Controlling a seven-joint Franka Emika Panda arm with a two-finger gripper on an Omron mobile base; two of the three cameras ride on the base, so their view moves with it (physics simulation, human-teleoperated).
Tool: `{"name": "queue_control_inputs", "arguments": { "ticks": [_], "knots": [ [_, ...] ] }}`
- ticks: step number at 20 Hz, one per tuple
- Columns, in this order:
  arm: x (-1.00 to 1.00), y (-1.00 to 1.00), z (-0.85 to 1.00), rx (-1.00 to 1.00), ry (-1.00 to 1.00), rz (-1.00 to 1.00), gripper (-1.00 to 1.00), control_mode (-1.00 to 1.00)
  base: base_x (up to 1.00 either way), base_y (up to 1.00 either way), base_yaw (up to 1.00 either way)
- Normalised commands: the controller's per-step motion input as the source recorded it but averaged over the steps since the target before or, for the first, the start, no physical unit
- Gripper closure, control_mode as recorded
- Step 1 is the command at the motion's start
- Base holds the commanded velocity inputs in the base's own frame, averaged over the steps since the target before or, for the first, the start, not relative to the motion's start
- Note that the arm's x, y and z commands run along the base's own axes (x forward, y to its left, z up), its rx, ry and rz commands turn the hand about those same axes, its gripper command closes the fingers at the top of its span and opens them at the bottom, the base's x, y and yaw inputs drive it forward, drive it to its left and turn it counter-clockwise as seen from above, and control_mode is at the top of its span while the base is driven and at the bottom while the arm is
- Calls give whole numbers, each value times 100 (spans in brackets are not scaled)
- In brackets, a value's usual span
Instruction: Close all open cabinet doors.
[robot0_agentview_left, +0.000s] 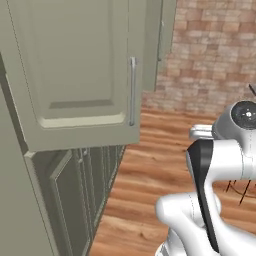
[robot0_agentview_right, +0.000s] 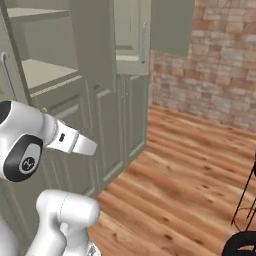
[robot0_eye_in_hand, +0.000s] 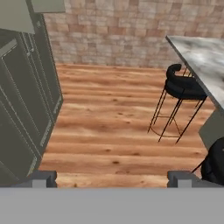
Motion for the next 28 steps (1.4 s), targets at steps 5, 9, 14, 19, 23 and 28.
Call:
{"name": "queue_control_inputs", "arguments": {
  "ticks": [5,9,14,19,23,28],
  "knots": [
    [0,0,0,0,0,0,-100,100,22,-27,35],
    [0,0,0,0,0,0,-100,100,5,-42,36],
    [0,0,0,0,0,0,-100,100,0,-56,34],
    [0,0,0,0,0,0,-100,100,6,-66,33],
    [0,0,0,0,0,0,-100,100,16,-60,34],
    [0,0,0,0,0,0,-100,100,23,-46,34]
  ]
}}
